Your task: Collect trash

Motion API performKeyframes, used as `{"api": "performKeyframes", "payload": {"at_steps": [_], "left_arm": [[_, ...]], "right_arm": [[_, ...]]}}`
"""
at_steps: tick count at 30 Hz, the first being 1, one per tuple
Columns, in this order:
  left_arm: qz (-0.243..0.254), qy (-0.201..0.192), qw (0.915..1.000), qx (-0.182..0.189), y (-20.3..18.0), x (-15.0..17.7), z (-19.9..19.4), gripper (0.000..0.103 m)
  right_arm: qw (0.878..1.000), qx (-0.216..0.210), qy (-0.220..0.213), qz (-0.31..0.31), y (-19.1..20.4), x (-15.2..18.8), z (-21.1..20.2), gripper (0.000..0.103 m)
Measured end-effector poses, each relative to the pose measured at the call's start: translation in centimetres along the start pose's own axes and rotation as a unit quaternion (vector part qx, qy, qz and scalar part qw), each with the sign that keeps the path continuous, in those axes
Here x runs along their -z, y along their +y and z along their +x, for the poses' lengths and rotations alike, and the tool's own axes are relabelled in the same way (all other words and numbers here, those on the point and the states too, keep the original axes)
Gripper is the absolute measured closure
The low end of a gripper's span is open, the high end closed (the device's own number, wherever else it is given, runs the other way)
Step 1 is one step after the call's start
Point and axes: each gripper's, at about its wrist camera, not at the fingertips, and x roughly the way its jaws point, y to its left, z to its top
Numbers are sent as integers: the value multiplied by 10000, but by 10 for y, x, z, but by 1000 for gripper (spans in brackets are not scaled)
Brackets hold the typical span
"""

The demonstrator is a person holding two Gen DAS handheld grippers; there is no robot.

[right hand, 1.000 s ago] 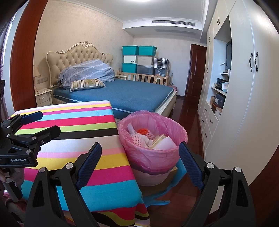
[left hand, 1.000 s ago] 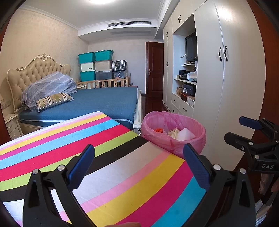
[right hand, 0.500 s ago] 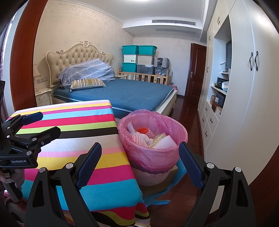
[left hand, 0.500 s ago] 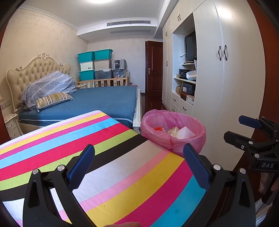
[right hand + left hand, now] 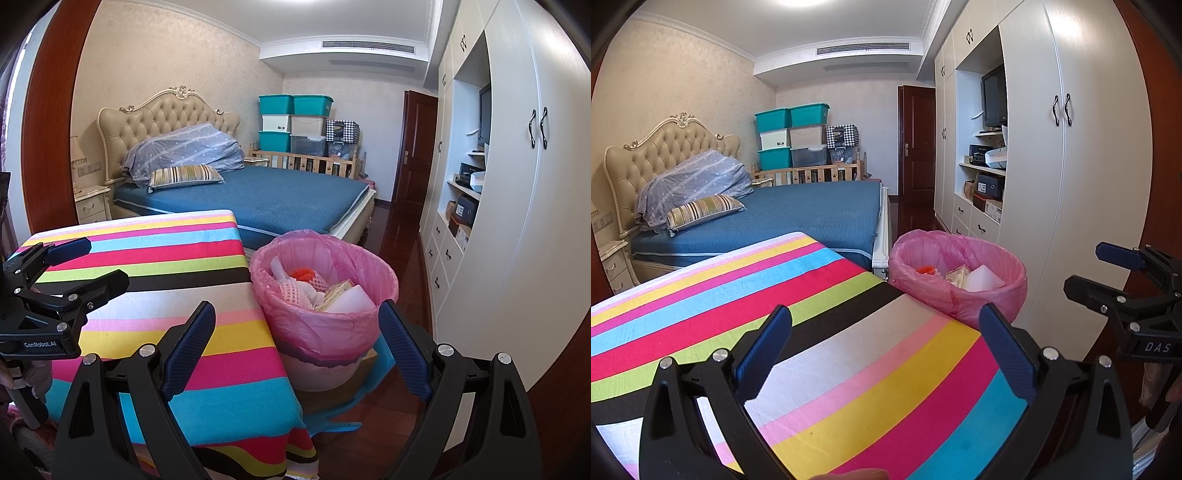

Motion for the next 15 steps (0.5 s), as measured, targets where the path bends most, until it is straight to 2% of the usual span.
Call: {"api": "performKeyframes", "payload": {"at_steps": [15], "left_arm": [[31,-32,10000,9,2,3,-1,5]], "right_arm": [[10000,2,-1,2,0,-1,-1,19]]}}
